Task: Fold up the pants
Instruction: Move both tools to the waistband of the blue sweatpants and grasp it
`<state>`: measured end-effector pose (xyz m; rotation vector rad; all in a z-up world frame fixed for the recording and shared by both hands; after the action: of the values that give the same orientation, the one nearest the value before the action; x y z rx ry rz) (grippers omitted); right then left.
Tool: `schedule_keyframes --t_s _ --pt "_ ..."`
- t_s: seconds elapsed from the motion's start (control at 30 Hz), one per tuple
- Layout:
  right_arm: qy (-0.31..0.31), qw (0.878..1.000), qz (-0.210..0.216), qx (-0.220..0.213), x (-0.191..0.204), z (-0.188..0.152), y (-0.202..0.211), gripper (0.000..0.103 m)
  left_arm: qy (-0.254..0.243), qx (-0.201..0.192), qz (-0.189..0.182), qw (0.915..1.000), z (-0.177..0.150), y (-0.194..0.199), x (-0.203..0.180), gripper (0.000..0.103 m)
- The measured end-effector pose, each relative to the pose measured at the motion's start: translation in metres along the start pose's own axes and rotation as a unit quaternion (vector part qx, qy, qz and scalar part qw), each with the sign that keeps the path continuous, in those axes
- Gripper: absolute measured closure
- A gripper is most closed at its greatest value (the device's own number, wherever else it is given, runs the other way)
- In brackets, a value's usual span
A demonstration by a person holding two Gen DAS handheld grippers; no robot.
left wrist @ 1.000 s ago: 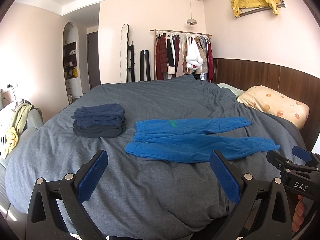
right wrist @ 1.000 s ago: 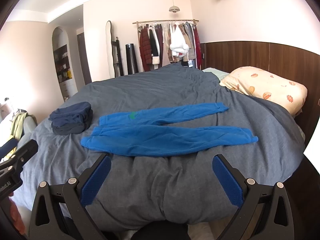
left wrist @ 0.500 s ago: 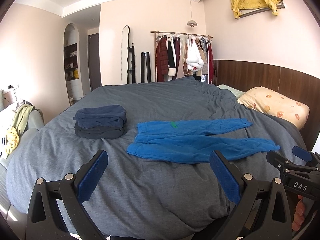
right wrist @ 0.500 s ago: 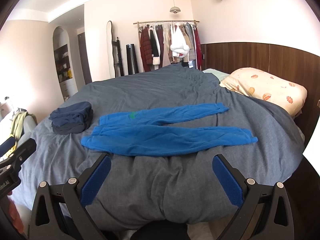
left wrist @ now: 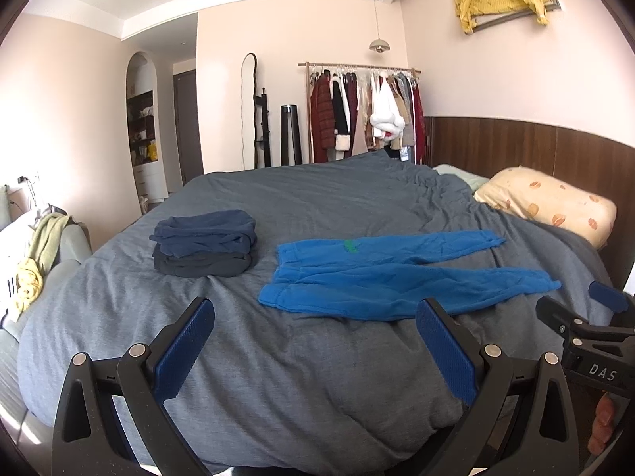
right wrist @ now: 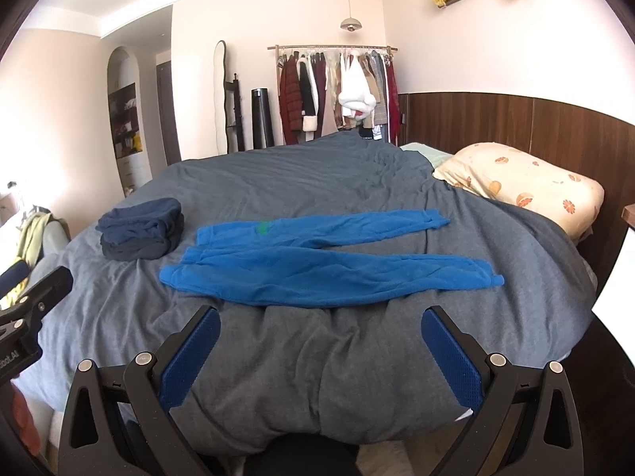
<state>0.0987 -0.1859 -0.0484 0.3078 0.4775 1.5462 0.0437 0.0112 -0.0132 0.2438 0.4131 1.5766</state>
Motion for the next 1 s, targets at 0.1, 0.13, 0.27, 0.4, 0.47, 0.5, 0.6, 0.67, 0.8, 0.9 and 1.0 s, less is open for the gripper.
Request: schedule_keyframes --t_s 0.1,0.13,0.27,0.4,0.47,0.5,0.6,0.67,0.8,0.9,1.0 --pt "0.014 1.000 0.003 0.000 0.004 -0.002 -0.008 0.000 -0.009 0.000 0.005 0.9999 -0.002 -0.009 0.003 0.000" --pt "0.022 1.000 0.003 0.000 0.008 -0.003 -0.012 0.000 -0.014 0.000 0.005 0.9999 -0.002 -0.015 0.005 0.000" --pt "0.065 0.998 -0.013 -0.003 0.020 -0.002 -0.033 0.000 -0.041 0.000 0.015 0.9990 -0.007 -0.043 0.015 0.000" --pt "0.105 0.994 -0.027 -0.004 0.033 -0.004 -0.063 0.001 -0.054 0.020 0.002 0.9983 -0.014 -0.079 0.023 0.000" --pt "0.118 0.993 -0.030 0.001 0.040 -0.006 -0.080 0.001 -0.065 0.034 -0.005 0.9973 -0.019 -0.100 0.025 0.000" --pt "0.123 0.992 -0.028 0.005 0.043 -0.007 -0.091 0.001 -0.076 0.035 -0.004 0.9965 -0.021 -0.113 0.028 0.000" --pt "0.131 0.991 -0.021 0.023 0.053 -0.011 -0.123 0.001 -0.098 0.043 -0.011 0.9942 -0.023 -0.145 0.032 0.001" --pt "0.141 0.989 -0.011 0.041 0.061 -0.013 -0.148 0.001 -0.117 0.058 -0.022 0.9912 -0.025 -0.171 0.033 0.005" --pt "0.166 0.983 0.003 0.075 0.076 -0.014 -0.188 0.005 -0.144 0.105 -0.037 0.9832 -0.033 -0.208 0.033 0.007" --pt "0.171 0.978 -0.003 0.116 0.079 -0.019 -0.203 0.007 -0.168 0.150 -0.040 0.9736 -0.041 -0.227 0.033 0.014" --pt "0.170 0.973 0.006 0.155 0.082 -0.022 -0.211 0.010 -0.179 0.176 -0.048 0.9667 -0.042 -0.235 0.031 0.016"
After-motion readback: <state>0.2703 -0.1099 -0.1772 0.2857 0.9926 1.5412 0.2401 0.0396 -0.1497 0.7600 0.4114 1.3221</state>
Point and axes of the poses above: each gripper's, at about its wrist camera, not at the fingertips, and y roughly against the way its jaws point, x to its left, z to its top, the point moved 8 cm from there along -y, roughly the way its jaws point, and after that the axes turned 9 degrees about y, right-handed, at the moved point
